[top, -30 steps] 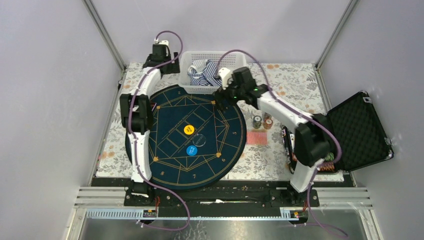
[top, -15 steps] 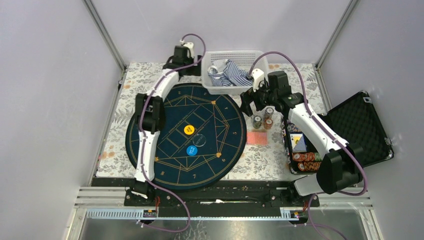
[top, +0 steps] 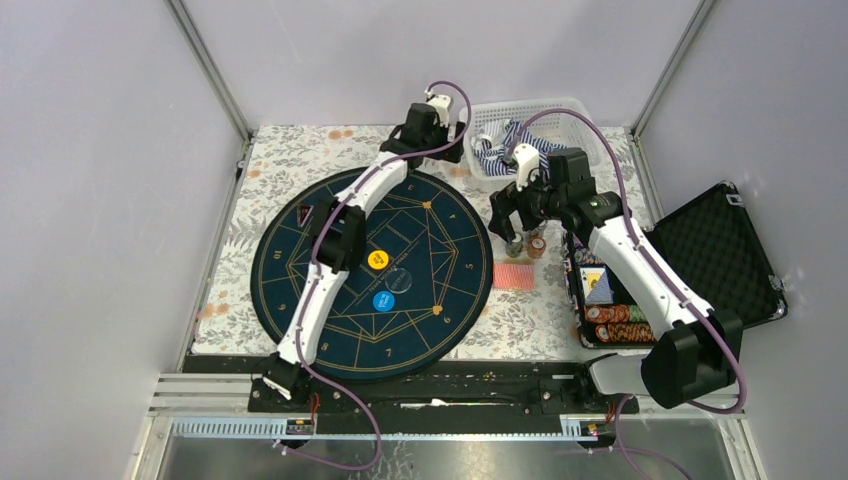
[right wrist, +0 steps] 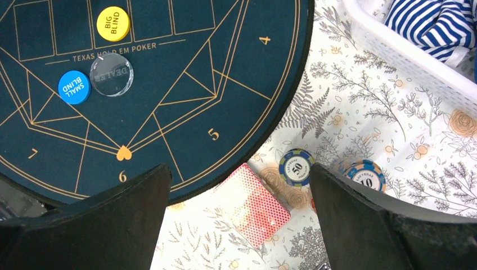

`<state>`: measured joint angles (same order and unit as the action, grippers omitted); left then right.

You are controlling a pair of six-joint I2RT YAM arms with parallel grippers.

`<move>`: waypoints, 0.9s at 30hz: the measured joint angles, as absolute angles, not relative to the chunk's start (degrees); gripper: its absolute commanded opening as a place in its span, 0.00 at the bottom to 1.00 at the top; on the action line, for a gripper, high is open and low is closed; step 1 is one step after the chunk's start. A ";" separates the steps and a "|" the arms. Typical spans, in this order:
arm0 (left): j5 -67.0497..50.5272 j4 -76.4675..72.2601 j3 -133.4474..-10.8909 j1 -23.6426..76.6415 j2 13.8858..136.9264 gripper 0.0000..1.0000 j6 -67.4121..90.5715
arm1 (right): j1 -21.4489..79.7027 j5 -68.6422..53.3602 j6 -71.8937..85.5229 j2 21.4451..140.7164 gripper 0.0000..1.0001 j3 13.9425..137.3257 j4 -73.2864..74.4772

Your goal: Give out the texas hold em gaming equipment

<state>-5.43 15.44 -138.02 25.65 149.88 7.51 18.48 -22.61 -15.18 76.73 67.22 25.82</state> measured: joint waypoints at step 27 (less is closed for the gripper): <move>-22.26 41.54 -71.70 6.96 79.72 0.99 -20.32 | 15.88 -27.79 -18.31 73.10 1.00 59.59 27.66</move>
